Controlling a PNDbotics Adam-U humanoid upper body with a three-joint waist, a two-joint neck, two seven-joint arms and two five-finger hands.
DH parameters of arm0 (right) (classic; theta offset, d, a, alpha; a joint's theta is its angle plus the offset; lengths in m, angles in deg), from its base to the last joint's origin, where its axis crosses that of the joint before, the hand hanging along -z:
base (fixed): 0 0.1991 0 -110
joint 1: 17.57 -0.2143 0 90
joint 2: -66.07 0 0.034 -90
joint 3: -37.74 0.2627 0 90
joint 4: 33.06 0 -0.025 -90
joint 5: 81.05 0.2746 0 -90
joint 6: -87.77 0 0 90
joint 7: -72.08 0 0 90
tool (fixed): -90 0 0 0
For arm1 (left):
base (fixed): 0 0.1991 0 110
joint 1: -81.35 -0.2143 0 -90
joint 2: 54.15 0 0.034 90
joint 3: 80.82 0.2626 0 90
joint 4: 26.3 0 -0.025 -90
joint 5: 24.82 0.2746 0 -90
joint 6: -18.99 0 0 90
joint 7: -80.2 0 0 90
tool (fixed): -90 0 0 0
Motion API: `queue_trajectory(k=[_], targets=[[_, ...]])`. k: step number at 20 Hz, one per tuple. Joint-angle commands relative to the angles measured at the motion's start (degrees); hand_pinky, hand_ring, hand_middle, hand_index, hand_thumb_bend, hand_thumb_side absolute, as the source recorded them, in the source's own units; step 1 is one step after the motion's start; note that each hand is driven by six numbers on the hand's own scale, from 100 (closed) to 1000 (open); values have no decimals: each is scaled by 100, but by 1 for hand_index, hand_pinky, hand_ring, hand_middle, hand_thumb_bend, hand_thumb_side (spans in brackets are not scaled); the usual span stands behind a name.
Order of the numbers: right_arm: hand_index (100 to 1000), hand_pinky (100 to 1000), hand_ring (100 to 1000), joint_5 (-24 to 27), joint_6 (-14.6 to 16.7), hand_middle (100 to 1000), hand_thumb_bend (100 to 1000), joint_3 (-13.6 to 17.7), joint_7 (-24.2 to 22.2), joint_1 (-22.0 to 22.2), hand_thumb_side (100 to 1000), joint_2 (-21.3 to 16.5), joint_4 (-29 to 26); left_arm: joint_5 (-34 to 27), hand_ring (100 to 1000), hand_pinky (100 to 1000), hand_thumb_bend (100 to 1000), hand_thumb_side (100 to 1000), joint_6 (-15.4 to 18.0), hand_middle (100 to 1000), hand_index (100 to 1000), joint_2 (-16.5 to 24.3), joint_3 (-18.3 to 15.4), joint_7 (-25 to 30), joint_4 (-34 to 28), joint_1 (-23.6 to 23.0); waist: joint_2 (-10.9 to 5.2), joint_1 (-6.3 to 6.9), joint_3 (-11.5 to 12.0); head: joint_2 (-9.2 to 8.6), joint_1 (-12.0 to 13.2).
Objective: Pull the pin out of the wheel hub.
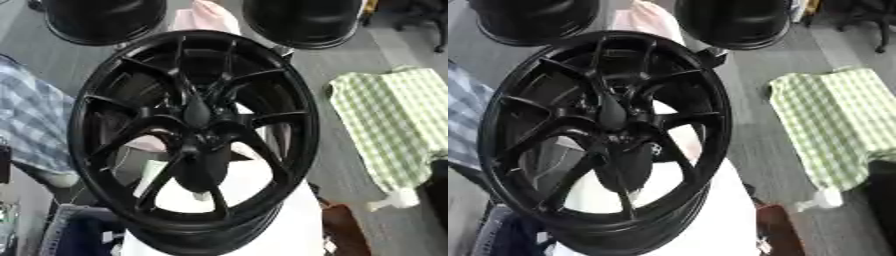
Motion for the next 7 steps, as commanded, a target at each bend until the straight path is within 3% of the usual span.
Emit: queue_trajectory(k=[1,4,7], targets=[[815,604,834,302,-45,729,378,156,378,-132,570,-183,-197,-12,759,777,100,802,17,572,758,113,-33,-24,-56,87,-32,5,-10,-14,28],[754,558,779,989,-61,626,387,162,898,-333,435,-256,-285,-14,758,777,100,802,24,571,758,106,-24,-20,-52,94,-26,18,1,-14,27],[736,542,761,1573,21,593,357,49,1253,-551,429,-273,-241,-18,757,777,100,801,36,569,757,92,-10,-14,-50,104,-12,35,26,-14,12]])
